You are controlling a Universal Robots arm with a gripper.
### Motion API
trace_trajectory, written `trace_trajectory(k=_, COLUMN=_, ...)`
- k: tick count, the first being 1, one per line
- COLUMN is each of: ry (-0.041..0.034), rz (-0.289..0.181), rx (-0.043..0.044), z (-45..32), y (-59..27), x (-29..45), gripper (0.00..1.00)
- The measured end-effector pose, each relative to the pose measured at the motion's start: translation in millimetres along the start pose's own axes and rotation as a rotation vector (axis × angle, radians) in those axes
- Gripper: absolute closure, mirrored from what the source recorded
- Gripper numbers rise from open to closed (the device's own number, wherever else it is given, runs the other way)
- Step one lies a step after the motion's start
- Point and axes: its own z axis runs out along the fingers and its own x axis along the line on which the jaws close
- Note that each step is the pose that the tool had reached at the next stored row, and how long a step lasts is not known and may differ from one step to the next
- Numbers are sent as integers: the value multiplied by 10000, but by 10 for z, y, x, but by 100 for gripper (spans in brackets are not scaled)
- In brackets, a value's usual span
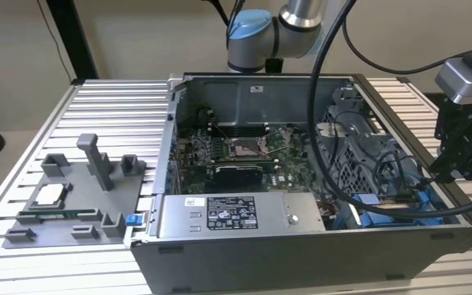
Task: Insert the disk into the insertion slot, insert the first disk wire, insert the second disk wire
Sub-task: 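Insert the second disk wire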
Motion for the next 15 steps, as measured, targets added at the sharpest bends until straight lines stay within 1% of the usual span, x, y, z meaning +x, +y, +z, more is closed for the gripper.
trace_trajectory(k=2, ry=1, rz=1, rx=-18, z=0, y=-1, x=0, gripper=100)
trace_trajectory(k=5, ry=6, rz=8, rx=-88, z=1, y=0, x=0, gripper=100)
trace_trajectory(k=15, ry=7, rz=10, rx=-104, z=5, y=0, x=1, gripper=100)
